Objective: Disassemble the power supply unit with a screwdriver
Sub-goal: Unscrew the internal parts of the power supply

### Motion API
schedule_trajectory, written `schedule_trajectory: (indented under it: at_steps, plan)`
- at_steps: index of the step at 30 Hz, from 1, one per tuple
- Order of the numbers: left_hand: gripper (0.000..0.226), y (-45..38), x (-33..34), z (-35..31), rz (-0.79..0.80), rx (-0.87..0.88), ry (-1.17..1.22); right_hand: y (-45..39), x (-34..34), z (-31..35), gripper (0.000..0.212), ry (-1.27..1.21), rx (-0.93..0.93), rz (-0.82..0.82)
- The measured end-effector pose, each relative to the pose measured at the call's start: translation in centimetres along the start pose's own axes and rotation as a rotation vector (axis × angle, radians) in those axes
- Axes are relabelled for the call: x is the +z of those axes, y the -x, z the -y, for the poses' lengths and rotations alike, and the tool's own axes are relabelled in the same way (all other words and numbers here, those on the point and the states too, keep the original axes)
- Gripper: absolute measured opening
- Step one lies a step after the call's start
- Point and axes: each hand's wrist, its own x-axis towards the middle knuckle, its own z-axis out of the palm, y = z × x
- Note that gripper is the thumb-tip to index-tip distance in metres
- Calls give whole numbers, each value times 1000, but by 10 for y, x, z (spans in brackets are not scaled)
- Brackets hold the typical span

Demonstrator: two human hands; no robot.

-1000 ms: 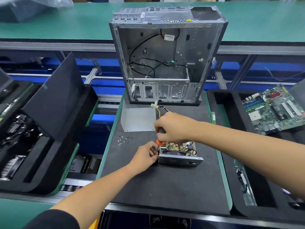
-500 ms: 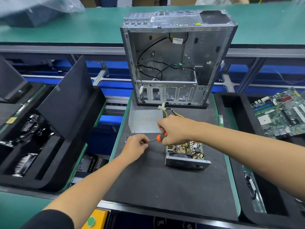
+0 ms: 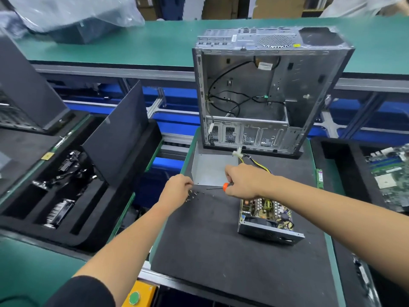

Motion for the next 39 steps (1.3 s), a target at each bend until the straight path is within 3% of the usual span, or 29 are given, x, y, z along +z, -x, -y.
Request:
schedule_trajectory:
  at_steps: [5, 16, 26, 39]
  plan:
    - [18, -8, 8, -3, 88, 24, -74, -1, 2, 4, 20, -4, 5, 15]
    - [25, -7, 23, -4, 129, 116, -176, 6, 0, -8, 18, 9, 11, 16]
    - [16, -14, 26, -5, 110, -70, 0, 11, -6, -13, 17, -21, 2, 15]
    - [32, -14, 22, -4, 147, -72, -21, 12, -8, -19, 14, 15, -37, 20]
